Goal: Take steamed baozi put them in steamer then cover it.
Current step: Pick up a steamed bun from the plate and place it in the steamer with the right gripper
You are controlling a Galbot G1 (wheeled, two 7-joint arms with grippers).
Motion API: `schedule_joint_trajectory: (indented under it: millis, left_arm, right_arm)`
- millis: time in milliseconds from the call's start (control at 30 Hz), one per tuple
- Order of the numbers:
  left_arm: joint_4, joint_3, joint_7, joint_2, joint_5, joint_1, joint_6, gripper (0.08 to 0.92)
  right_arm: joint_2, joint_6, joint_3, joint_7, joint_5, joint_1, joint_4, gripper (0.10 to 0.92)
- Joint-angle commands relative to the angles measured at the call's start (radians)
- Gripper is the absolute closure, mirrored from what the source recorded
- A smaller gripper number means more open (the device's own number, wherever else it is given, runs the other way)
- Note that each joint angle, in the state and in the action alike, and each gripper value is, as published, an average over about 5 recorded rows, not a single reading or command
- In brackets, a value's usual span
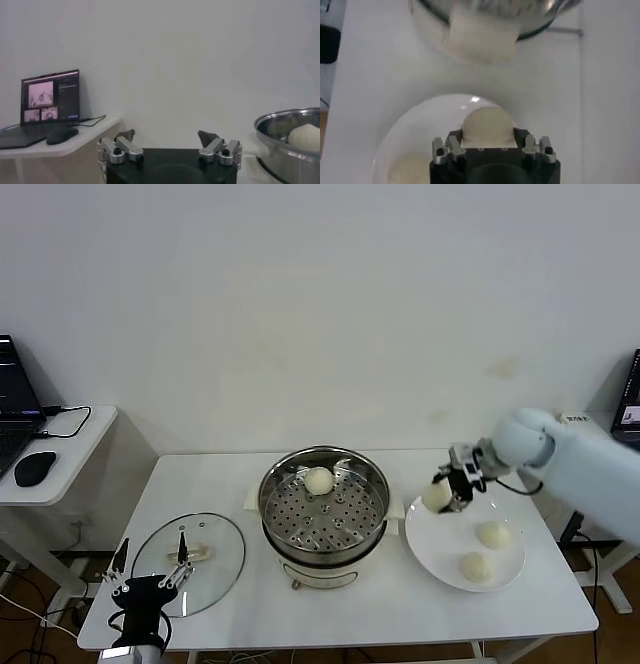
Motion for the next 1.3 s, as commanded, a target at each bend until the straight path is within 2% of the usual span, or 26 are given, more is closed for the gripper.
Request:
schedule_joint_trajectory:
  millis: [33,233,600,1167,1300]
  left_arm:
    - [-0.002,0.004,0.0,0.001,-0.001,0.0,-0.001,0.177]
    - [-0.006,-0.008,0.0,0.006,-0.009,-0.009,0.0,0.177]
    - [0.0,-0.041,0.002,0.01,-0.025,-0.019,0.002,0.177]
    - [0.012,-0.047,0.002,0.002,-0.024,-0.021,0.0,0.177]
    - [0.011,-0.045,0.002,0.001,-0.024,-0.02,0.0,0.177]
  right_arm:
    - [0.127,-0.091,-0.161,0.032,0.23,0.303,0.087,0.381]
    - [0.295,-0.141,-0.166,0.086,0.292,0.258,0.033,0.373]
    - [0.546,-0.159,-0.129,0.118,0.272,0.053,-0.17,0.372]
    - [0.61,-0.175,-0.126,0.143,0.257,-0.041,-0.226,0.367]
    - [0.609,-0.168,-0.126,0.152,0.237,-0.049,-0.232,0.338]
